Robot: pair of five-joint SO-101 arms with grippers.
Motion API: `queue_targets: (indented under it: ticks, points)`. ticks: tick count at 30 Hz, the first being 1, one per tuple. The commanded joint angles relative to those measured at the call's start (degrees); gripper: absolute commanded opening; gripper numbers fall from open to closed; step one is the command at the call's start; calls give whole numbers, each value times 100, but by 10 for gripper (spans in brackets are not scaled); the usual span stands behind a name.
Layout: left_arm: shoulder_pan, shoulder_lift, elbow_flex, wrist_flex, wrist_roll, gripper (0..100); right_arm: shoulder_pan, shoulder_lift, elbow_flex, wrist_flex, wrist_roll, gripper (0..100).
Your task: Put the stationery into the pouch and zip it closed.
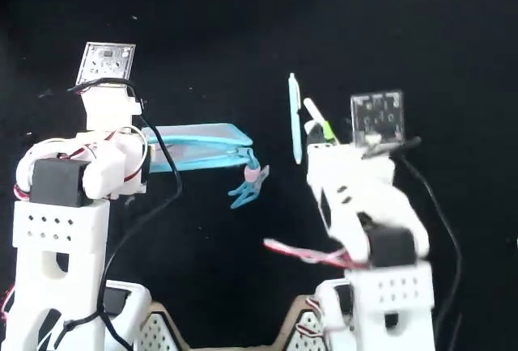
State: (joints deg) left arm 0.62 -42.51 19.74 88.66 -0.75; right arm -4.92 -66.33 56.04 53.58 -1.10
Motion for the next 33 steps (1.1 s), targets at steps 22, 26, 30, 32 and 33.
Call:
queue_targets:
  ticks: [22,26,30,32,33]
  points:
    - [40,44,84,-9,-9,30,325,7547,-4022,-193,1090,152]
    - [40,44,84,-9,-9,30,325,8075,-4426,-158,1266,152]
    - [40,44,84,-9,-9,30,325,8382,-4673,-158,1266,152]
    - [40,44,84,-9,-9,30,308,8470,-4708,-158,1275,152]
    - [40,44,84,-9,-9,30,308,8505,-4708,-167,1292,152]
